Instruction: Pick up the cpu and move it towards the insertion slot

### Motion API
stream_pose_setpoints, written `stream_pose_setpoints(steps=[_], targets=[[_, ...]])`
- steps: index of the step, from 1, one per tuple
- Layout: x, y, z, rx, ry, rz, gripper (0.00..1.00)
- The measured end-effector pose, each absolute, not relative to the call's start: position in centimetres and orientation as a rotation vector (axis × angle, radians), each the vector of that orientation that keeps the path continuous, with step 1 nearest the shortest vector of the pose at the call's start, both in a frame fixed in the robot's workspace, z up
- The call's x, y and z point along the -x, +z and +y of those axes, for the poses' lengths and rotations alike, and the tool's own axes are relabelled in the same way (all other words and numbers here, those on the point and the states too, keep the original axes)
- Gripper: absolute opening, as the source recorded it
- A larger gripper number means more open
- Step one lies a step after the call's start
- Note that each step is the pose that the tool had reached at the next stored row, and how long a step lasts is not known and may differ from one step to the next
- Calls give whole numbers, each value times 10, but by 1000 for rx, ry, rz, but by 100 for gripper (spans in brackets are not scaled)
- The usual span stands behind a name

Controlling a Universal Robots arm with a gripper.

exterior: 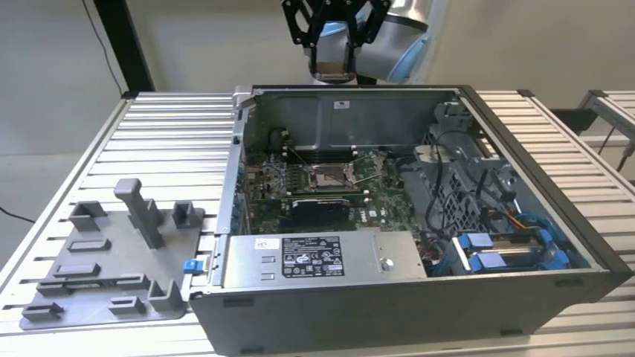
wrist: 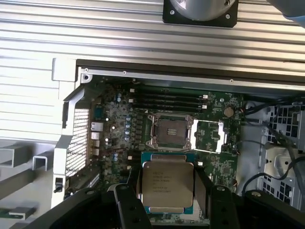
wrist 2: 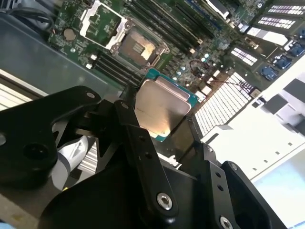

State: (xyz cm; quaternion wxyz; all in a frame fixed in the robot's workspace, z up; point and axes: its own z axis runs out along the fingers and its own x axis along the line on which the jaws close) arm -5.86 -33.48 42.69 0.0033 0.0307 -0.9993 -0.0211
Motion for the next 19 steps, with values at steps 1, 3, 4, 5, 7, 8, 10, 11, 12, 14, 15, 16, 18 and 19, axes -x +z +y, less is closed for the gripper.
stream_pose_setpoints(steps=[1, 3, 4, 5, 7, 8, 10, 11, 12, 14, 15, 16, 18, 19], targets=[[57, 427, -334, -96, -66, -3133, 0], [55, 427, -330, -96, -66, -3133, 0], [55, 427, -328, -97, -66, -3133, 0], [55, 426, -325, -97, -66, -3133, 0], [55, 426, -321, -97, -66, -3133, 0], [55, 426, -320, -97, -66, -3133, 0], [55, 426, -319, -97, -66, -3133, 0], [55, 426, -319, -97, -66, -3133, 0], [55, 426, -319, -97, -66, -3133, 0], [55, 426, -319, -97, -66, -3133, 0], [55, 426, -319, -97, -66, -3133, 0], [55, 426, -319, -97, -66, -3133, 0], [55, 424, -319, -97, -66, -3133, 0], [55, 425, -319, -96, -66, -3133, 0]])
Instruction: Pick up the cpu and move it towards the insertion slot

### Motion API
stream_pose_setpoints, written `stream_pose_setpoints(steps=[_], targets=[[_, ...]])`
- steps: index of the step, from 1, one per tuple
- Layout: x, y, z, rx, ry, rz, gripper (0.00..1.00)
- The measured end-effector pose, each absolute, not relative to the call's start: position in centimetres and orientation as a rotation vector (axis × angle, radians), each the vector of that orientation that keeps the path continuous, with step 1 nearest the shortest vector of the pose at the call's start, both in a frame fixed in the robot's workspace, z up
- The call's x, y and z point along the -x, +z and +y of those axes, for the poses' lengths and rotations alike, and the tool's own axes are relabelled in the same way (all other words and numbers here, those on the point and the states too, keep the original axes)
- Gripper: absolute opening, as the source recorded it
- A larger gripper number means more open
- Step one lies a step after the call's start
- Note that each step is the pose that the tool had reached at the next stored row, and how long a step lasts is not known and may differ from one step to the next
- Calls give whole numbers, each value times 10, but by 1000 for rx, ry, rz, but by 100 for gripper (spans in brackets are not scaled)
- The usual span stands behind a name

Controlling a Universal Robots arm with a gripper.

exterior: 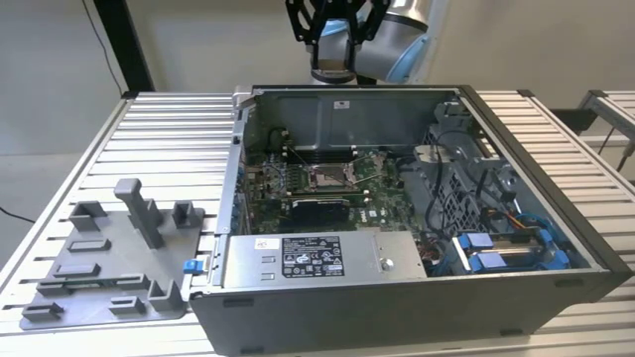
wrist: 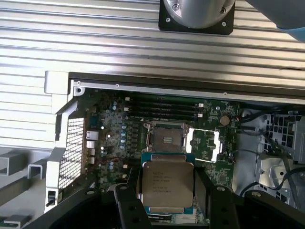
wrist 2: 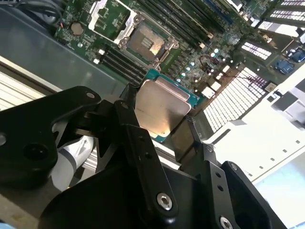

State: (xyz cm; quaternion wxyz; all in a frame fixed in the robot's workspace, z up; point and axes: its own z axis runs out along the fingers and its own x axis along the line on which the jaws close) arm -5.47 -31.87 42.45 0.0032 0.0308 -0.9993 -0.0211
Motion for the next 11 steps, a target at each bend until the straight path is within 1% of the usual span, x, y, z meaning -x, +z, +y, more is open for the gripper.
stream_pose_setpoints(steps=[11], targets=[[44, 412, -316, -51, -67, -3135, 0]])
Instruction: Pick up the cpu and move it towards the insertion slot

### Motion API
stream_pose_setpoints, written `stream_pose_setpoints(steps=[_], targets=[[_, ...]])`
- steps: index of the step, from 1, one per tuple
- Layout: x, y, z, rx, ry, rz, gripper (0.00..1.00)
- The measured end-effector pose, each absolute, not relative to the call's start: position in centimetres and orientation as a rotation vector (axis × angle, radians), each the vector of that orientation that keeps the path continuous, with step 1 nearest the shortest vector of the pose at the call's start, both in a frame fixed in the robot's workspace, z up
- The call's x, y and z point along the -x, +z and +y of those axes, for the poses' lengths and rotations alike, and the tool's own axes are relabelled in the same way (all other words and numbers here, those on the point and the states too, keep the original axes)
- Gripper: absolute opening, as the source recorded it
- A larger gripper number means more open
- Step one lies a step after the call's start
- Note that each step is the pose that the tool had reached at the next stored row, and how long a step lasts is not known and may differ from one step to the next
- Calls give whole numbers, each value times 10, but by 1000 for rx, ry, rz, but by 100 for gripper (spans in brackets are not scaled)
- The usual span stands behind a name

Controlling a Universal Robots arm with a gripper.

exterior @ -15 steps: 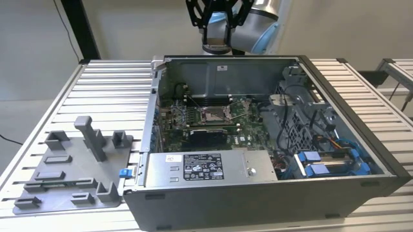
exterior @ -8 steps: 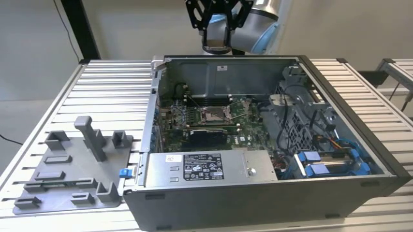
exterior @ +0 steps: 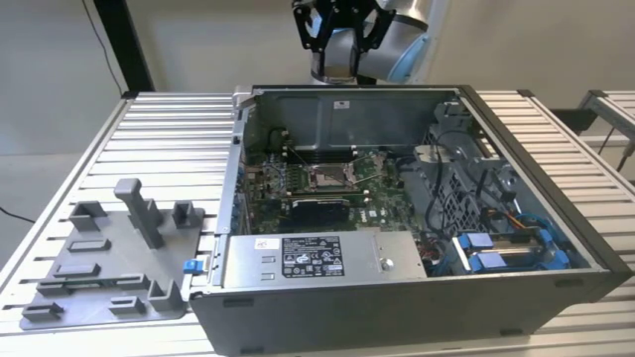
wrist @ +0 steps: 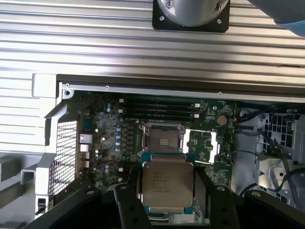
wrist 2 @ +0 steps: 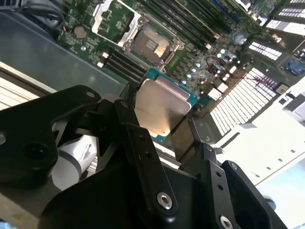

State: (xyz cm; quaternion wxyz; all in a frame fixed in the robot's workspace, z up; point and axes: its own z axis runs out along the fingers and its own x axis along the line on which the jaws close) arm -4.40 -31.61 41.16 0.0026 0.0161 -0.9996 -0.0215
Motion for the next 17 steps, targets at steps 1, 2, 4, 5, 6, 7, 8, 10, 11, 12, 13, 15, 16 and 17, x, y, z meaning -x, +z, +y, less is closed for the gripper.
stream_pose_setpoints(steps=[1, 2, 4, 5, 6, 7, 8, 10, 11, 12, 13, 15, 16, 17], targets=[[43, 410, -316, -42, -68, -3136, 0], [42, 409, -316, -35, -68, -3136, 0], [41, 406, -314, -30, -68, -3136, 0], [40, 405, -312, -29, -68, -3136, 0], [40, 404, -310, -28, -68, -3136, 0], [40, 403, -308, -28, -68, -3136, 0], [40, 402, -304, -28, -68, -3136, 0], [40, 402, -298, -28, -68, -3136, 0], [40, 401, -297, -28, -68, -3136, 0], [40, 401, -297, -28, -68, -3136, 0], [40, 401, -297, -28, -68, -3136, 0], [40, 401, -297, -28, -68, -3136, 0], [40, 401, -297, -28, -68, -3136, 0], [40, 401, -297, -28, -68, -3136, 0]])
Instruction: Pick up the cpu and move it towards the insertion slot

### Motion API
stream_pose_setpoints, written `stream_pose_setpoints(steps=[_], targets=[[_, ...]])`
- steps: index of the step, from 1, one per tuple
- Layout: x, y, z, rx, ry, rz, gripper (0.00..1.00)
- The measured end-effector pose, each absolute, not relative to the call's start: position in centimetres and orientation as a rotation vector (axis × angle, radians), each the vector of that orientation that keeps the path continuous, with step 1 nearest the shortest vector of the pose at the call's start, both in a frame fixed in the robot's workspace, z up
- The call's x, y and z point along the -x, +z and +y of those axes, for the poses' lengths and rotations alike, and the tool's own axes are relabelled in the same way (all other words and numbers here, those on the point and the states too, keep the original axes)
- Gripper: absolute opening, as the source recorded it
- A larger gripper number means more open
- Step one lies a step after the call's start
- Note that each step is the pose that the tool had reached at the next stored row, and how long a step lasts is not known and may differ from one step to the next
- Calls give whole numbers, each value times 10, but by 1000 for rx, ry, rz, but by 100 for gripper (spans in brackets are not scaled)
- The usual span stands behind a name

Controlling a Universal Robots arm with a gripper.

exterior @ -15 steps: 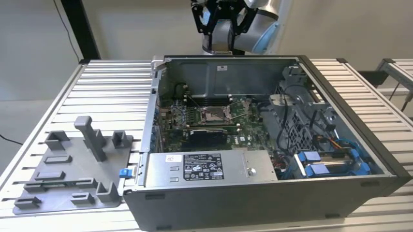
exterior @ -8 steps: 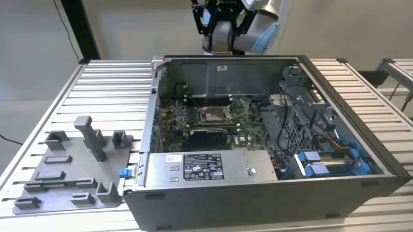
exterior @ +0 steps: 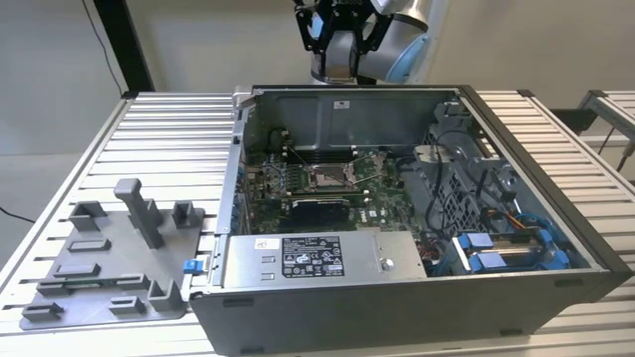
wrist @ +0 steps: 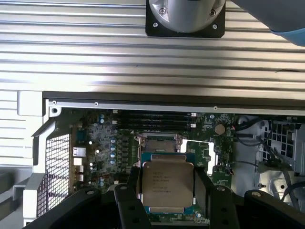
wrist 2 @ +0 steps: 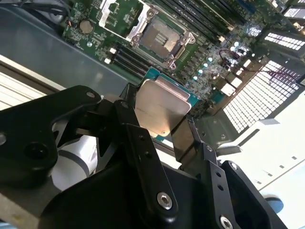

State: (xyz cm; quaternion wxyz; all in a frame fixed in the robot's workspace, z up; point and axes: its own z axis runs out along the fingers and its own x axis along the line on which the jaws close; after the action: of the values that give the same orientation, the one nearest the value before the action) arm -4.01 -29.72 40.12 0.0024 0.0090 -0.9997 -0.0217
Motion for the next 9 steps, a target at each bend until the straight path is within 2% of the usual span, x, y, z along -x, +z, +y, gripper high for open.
stream_pose_setpoints(steps=[9], targets=[[40, 401, -297, -28, -68, -3136, 0]])
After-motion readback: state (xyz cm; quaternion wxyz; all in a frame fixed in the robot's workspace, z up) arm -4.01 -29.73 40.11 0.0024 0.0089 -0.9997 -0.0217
